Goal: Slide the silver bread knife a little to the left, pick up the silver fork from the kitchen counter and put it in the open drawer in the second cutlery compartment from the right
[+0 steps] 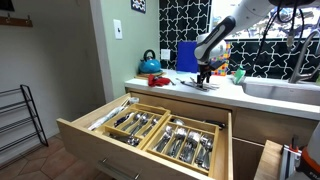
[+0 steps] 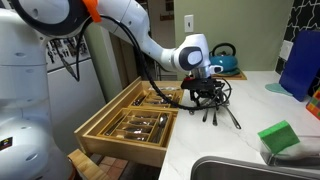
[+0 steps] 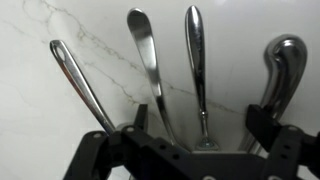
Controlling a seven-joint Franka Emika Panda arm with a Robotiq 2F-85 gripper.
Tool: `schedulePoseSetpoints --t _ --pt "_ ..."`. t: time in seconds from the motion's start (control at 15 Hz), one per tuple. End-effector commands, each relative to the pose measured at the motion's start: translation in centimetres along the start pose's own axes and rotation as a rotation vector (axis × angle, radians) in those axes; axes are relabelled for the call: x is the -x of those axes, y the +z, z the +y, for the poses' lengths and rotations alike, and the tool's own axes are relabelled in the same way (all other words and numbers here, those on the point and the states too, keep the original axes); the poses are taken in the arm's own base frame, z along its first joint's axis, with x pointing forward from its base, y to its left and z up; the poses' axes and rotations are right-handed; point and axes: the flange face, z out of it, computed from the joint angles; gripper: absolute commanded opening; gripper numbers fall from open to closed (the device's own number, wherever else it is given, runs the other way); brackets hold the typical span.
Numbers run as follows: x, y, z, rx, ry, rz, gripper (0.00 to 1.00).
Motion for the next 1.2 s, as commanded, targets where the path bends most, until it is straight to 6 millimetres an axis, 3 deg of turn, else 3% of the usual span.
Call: schedulePoseSetpoints --t 0.0,0.13,0.2,1.13 --pt "0.1 -0.1 -0.4 -0.04 -0.018 -0.008 0.92" --pt "0.0 -0.1 -0.5 -0.042 -0.021 -0.007 0.83" --pt "0.0 -0.1 -0.5 -0.038 -0.02 -0.006 0.86" --pt "0.6 -1.6 0.3 -0.075 -0.09 0.022 0.67"
